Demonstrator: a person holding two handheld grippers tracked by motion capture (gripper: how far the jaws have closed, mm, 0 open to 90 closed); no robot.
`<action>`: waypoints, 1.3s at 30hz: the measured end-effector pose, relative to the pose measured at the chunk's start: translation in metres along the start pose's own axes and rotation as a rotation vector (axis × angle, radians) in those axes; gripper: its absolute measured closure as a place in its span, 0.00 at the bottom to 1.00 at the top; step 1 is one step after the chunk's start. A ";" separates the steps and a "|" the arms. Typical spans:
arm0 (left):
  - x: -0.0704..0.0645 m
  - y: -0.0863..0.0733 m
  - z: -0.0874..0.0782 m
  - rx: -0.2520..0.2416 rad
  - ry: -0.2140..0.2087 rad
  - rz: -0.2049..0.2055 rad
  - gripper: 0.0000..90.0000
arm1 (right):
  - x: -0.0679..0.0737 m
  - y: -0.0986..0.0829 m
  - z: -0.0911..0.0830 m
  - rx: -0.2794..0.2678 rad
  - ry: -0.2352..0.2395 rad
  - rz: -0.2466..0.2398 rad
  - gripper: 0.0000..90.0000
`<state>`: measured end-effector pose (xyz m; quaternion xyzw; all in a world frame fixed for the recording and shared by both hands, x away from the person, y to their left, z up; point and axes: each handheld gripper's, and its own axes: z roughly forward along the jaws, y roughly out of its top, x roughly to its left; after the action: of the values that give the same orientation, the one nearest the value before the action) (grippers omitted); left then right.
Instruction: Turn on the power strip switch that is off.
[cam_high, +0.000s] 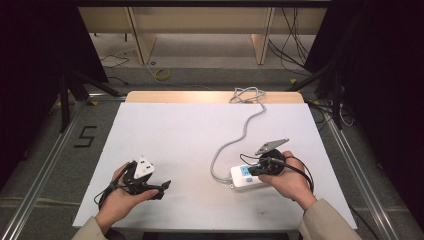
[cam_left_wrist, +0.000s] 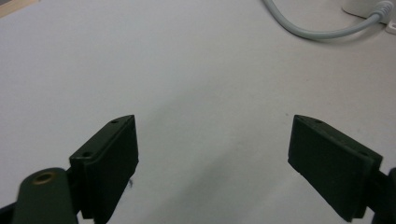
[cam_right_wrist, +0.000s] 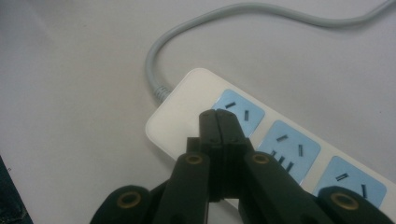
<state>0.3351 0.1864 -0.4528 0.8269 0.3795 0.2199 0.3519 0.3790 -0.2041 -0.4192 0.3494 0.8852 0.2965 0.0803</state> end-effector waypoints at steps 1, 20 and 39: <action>0.000 0.000 0.000 0.001 0.000 0.000 0.17 | 0.000 0.000 0.000 0.003 0.002 0.001 1.00; 0.000 0.000 0.000 -0.001 0.000 0.000 0.17 | 0.001 0.000 0.010 0.050 0.019 -0.004 1.00; 0.000 0.000 0.000 0.002 0.000 0.002 0.17 | 0.002 0.000 0.020 0.094 0.017 -0.018 1.00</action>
<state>0.3350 0.1866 -0.4526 0.8276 0.3791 0.2199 0.3508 0.3845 -0.1933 -0.4349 0.3423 0.9019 0.2568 0.0590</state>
